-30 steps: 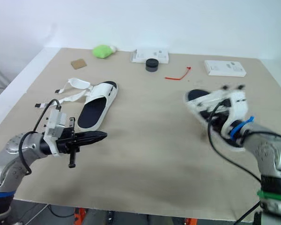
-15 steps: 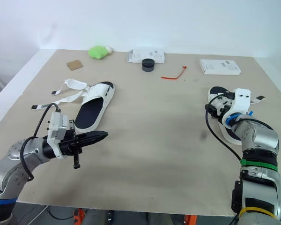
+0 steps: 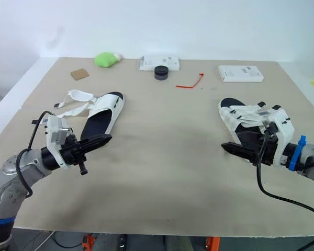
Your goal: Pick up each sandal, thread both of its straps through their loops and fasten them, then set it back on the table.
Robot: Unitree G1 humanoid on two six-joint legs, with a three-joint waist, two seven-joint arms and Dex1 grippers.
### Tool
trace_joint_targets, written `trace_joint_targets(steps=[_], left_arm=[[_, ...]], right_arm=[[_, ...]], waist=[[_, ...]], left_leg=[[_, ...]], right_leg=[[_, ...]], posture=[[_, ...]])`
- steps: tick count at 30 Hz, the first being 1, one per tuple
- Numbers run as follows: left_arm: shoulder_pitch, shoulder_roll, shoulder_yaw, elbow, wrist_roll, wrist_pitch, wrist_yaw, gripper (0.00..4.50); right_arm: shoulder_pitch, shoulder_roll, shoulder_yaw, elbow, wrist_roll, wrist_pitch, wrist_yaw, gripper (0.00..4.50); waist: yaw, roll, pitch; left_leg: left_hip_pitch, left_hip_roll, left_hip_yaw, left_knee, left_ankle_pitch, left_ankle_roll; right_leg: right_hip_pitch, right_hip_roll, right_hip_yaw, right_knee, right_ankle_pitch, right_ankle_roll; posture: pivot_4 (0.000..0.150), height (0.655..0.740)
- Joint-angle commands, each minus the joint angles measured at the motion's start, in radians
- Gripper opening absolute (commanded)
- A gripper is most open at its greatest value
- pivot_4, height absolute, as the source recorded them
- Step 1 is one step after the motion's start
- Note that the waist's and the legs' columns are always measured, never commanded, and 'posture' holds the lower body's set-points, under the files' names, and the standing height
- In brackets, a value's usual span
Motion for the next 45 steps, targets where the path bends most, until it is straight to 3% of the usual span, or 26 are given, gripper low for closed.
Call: trace_joint_targets(steps=[1, 6, 10, 19, 28, 33, 36, 44, 45], left_arm=[[-0.050, -0.021, 0.022, 0.035, 0.035, 0.029, 0.109, 0.00], [-0.120, -0.085, 0.013, 0.085, 0.064, 0.097, 0.268, 0.00], [-0.154, -0.101, 0.000, 0.128, 0.105, 0.113, 0.316, 0.00], [-0.319, -0.196, -0.081, 0.319, 0.254, 0.088, 0.401, 0.00], [-0.403, -0.216, -0.162, 0.449, 0.372, 0.051, 0.357, 0.00], [-0.413, -0.234, -0.139, 0.456, 0.388, 0.042, 0.356, 0.00], [-0.389, -0.232, -0.123, 0.413, 0.363, 0.062, 0.330, 0.70], [-0.348, -0.205, -0.109, 0.352, 0.416, 0.092, 0.384, 4.28], [-0.349, -0.209, -0.107, 0.360, 0.429, 0.093, 0.405, 4.44]], right_arm=[[-0.064, 0.059, 0.014, -0.192, 0.068, -0.033, -0.056, 4.29], [-0.105, 0.287, 0.162, -0.347, 0.002, -0.098, -0.284, 4.29], [-0.041, 0.353, 0.215, -0.412, -0.059, -0.153, -0.341, 4.29], [0.045, 0.378, 0.274, -0.415, -0.133, -0.218, -0.373, 4.29], [0.040, 0.388, 0.301, -0.402, -0.165, -0.239, -0.392, 4.29], [0.046, 0.392, 0.305, -0.400, -0.179, -0.251, -0.397, 4.29], [0.041, 0.396, 0.303, -0.396, -0.180, -0.252, -0.399, 4.50], [0.033, 0.396, 0.294, -0.381, -0.176, -0.255, -0.386, 4.50], [0.030, 0.399, 0.296, -0.380, -0.177, -0.256, -0.389, 4.50]], waist=[[0.000, -0.001, 0.000], [0.010, -0.007, -0.001], [0.021, -0.007, -0.001], [0.022, -0.007, -0.002], [0.012, -0.007, -0.002], [0.013, -0.007, -0.002], [0.012, -0.007, -0.002], [0.012, -0.007, -0.002], [0.013, -0.007, -0.002]], left_leg=[[0.000, 0.001, 0.000, 0.001, 0.001, 0.000], [-0.001, 0.002, 0.000, 0.002, 0.006, -0.003], [-0.004, -0.001, 0.001, 0.001, 0.008, -0.007], [-0.003, -0.002, -0.001, 0.000, 0.008, -0.007], [-0.003, -0.002, 0.000, 0.000, 0.008, -0.007], [-0.003, -0.003, 0.000, 0.000, 0.008, -0.007], [-0.003, -0.002, 0.000, 0.000, 0.008, -0.007], [-0.003, -0.002, 0.000, 0.000, 0.008, -0.007], [-0.003, -0.002, 0.000, 0.000, 0.008, -0.007]], right_leg=[[0.000, 0.001, 0.000, 0.000, 0.001, -0.001], [-0.001, 0.001, 0.000, 0.000, 0.004, -0.004], [-0.002, 0.000, 0.002, -0.001, 0.007, 0.001], [-0.002, 0.000, 0.002, -0.001, 0.008, -0.001], [-0.002, 0.000, 0.003, -0.001, 0.009, 0.000], [-0.002, -0.001, 0.003, -0.001, 0.009, 0.000], [-0.002, -0.001, 0.003, -0.001, 0.009, 0.000], [-0.002, -0.001, 0.003, -0.001, 0.010, -0.001], [-0.002, -0.001, 0.003, -0.001, 0.010, -0.001]], posture=[[0.150, 0.7400], [0.150, 0.7400], [0.150, 0.7400], [0.150, 0.7400], [0.150, 0.7400], [0.150, 0.7400], [0.150, 0.7400], [0.150, 0.7400], [0.150, 0.7400]])
